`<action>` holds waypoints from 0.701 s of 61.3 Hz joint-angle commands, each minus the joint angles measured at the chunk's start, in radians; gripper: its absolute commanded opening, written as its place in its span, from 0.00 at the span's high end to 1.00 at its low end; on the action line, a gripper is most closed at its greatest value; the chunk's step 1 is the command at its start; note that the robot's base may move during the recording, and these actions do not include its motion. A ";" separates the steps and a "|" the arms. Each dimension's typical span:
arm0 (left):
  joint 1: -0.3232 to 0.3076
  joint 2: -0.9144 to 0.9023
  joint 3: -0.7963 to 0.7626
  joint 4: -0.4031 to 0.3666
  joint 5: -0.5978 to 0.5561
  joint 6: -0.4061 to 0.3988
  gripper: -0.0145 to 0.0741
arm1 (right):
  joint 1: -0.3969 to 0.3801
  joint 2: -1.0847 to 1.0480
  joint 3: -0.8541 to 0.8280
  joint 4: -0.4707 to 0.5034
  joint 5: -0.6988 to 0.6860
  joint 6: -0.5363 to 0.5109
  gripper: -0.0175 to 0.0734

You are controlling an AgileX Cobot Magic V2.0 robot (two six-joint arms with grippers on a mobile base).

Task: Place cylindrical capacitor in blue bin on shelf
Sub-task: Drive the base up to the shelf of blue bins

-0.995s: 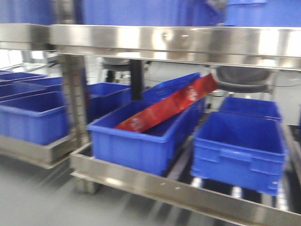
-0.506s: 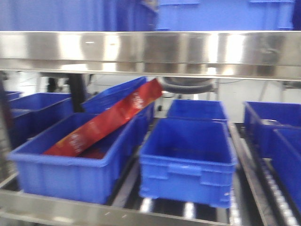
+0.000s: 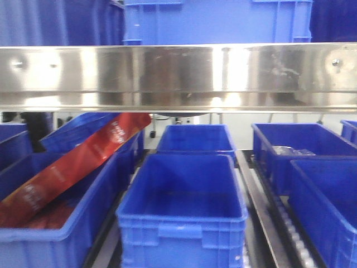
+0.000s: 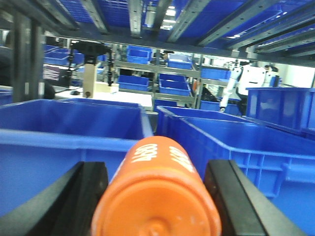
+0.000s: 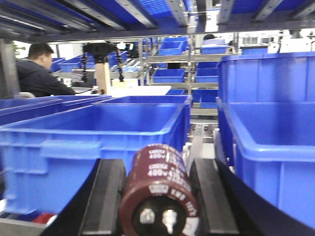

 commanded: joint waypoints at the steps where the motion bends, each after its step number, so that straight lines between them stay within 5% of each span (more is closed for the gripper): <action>1: -0.004 -0.005 0.000 -0.009 -0.018 -0.001 0.96 | 0.000 -0.004 -0.003 -0.010 -0.033 -0.001 0.99; 43: -0.004 -0.005 0.000 -0.009 -0.018 -0.001 0.96 | 0.000 -0.004 -0.003 -0.010 -0.033 -0.001 0.99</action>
